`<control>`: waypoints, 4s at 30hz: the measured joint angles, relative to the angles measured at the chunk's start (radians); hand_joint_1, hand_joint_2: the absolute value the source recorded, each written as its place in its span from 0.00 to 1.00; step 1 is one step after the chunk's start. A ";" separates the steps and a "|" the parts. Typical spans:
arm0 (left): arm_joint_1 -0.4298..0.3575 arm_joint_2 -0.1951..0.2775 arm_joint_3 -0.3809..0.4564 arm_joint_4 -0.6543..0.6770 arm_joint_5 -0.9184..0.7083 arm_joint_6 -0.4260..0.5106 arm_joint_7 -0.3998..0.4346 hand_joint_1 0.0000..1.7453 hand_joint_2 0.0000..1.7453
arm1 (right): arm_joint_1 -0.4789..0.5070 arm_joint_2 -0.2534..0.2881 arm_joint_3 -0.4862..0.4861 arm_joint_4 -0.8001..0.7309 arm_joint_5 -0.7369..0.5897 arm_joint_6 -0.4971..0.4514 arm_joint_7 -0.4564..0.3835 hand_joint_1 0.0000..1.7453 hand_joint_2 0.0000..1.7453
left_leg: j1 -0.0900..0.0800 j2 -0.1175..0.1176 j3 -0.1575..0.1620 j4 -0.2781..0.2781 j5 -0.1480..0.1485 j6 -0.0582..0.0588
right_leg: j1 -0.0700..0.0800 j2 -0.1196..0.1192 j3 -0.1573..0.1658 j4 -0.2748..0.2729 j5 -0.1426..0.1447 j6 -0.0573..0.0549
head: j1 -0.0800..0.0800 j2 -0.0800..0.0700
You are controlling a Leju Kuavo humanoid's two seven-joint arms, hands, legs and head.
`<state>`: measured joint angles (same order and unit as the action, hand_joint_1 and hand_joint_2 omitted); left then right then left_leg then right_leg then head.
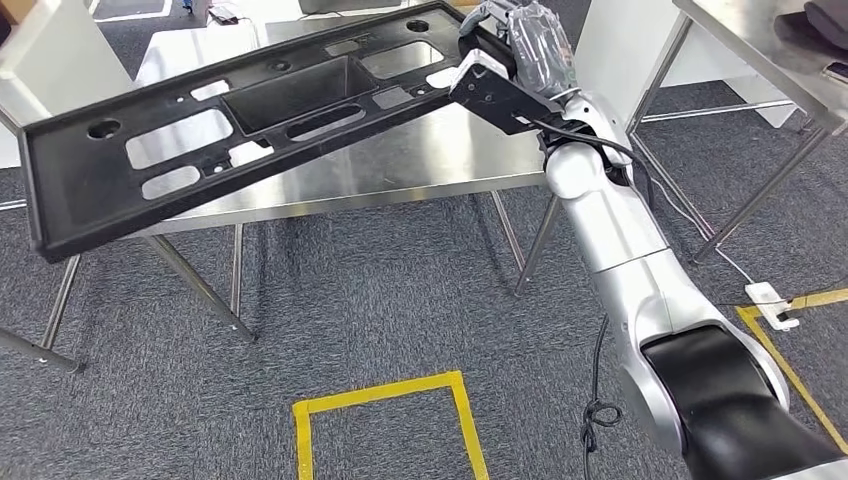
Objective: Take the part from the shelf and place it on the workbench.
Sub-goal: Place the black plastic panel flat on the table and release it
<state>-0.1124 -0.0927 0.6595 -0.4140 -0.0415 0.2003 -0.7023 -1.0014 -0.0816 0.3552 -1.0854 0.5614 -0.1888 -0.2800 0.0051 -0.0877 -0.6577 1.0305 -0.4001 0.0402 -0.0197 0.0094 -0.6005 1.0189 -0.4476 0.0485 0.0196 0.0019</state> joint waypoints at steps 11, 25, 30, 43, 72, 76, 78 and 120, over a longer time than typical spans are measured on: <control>-0.011 -0.001 0.000 0.001 -0.001 0.000 0.000 0.00 1.00 | 0.005 -0.011 0.000 0.004 -0.011 -0.006 -0.015 1.00 1.00 | 0.006 0.019 0.007 -0.009 0.001 -0.015 | 0.008 0.014 -0.004 0.001 0.003 -0.013 | 0.000 0.000; -0.017 0.004 0.000 0.013 -0.001 0.000 0.000 0.00 1.00 | -0.004 -0.014 0.003 0.026 -0.027 -0.005 -0.028 1.00 1.00 | -0.003 0.019 0.006 -0.009 0.001 -0.020 | 0.007 0.014 -0.005 0.001 0.004 -0.013 | 0.000 0.000; -0.017 0.006 0.000 0.019 -0.002 0.000 0.000 0.00 1.00 | -0.018 -0.014 0.004 0.035 -0.028 -0.004 -0.028 1.00 1.00 | -0.005 0.019 0.006 -0.009 0.001 -0.019 | 0.007 0.014 -0.005 0.001 0.004 -0.013 | 0.000 0.000; -0.017 0.006 -0.001 0.029 -0.002 -0.001 0.000 0.00 1.00 | -0.025 -0.015 0.007 0.049 -0.029 -0.001 -0.028 1.00 1.00 | -0.005 0.019 0.006 -0.009 0.001 -0.019 | 0.007 0.014 -0.005 0.001 0.004 -0.013 | 0.000 0.000; -0.010 0.007 -0.001 0.034 0.009 -0.003 0.000 0.00 1.00 | -0.043 -0.017 0.047 0.068 -0.022 0.002 0.002 1.00 1.00 | 0.017 0.091 -0.086 0.180 -0.057 -0.025 | 0.005 -0.057 0.017 0.017 -0.025 -0.033 | -0.012 0.000; -0.012 0.010 -0.001 0.033 0.010 -0.003 0.000 0.00 1.00 | -0.045 -0.018 0.048 0.067 -0.023 0.001 0.002 1.00 1.00 | -0.012 0.132 0.002 0.017 -0.018 0.009 | 0.019 -0.084 0.021 0.014 -0.030 -0.034 | -0.011 0.000; -0.011 0.011 -0.001 0.032 0.010 -0.003 0.000 0.00 1.00 | -0.045 -0.016 0.049 0.067 -0.023 0.001 0.002 1.00 1.00 | -0.012 0.118 0.004 0.006 -0.014 0.010 | 0.020 -0.094 0.020 0.013 -0.034 -0.028 | -0.011 0.000; -0.012 0.004 -0.082 0.028 -0.054 -0.093 0.000 0.00 1.00 | 0.004 -0.140 -0.009 0.008 -0.005 -0.070 0.033 1.00 1.00 | 0.003 0.045 0.066 -0.058 -0.008 0.020 | -0.008 -0.001 -0.141 0.240 -0.071 0.011 | -0.008 0.000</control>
<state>-0.1249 -0.0883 0.5778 -0.3861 -0.0958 0.1073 -0.7023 -0.9971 -0.2213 0.3462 -1.0771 0.5569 -0.2586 -0.2466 0.0079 -0.0427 -0.5913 0.9724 -0.4078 0.0600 -0.0276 0.0083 -0.7415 1.2592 -0.5185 0.0599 0.0116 0.0019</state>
